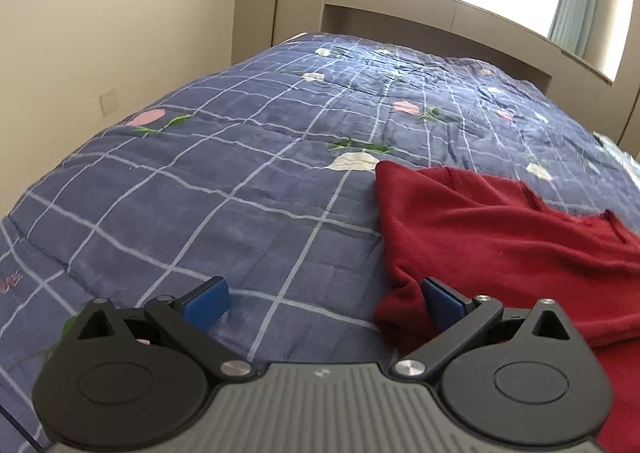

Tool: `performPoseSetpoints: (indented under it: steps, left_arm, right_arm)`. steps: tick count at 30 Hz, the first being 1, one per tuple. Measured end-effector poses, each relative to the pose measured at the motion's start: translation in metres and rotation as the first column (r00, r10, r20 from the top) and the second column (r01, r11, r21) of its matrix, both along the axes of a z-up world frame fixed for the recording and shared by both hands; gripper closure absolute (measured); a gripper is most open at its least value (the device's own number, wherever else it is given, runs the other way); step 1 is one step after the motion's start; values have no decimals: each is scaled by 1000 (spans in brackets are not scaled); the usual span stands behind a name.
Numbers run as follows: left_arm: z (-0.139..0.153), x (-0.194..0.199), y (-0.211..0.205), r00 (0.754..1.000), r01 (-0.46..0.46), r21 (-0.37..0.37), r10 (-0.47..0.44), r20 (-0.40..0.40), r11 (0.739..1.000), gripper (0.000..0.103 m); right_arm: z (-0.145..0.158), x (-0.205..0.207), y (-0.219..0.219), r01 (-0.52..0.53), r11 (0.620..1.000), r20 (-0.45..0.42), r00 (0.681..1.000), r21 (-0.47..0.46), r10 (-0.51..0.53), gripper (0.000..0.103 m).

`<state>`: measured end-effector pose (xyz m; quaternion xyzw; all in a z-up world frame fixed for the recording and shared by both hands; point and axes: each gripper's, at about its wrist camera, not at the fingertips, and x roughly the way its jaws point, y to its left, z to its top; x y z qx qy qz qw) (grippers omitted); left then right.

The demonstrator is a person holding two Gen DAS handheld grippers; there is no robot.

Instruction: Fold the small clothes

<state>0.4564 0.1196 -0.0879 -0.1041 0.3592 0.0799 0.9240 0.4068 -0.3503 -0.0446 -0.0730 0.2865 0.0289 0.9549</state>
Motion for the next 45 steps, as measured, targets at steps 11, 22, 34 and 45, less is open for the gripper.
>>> performPoseSetpoints:
  steps: [11,22,34,45]
  left_arm:
    - [24,-77,-19,996,89,-81,-89,8,993,0]
    - [19,-181,-51,976,217,-29,-218,-30,976,0]
    - [11,-251,-60,970,232,70,-225,-93,970,1]
    - [18,-290,-48,951,273,-81,-282,-126,959,5]
  right_arm:
    - [13,-106,4,-110,993,-20,994,40,110,1]
    - [-2,-203,15,-96,995,-84,992,39,99,1]
    - [-15,-274,8,-55,998,-129,990,-21,52,5]
    - [-9,-301,17,-45,984,-145,987,173,71,75]
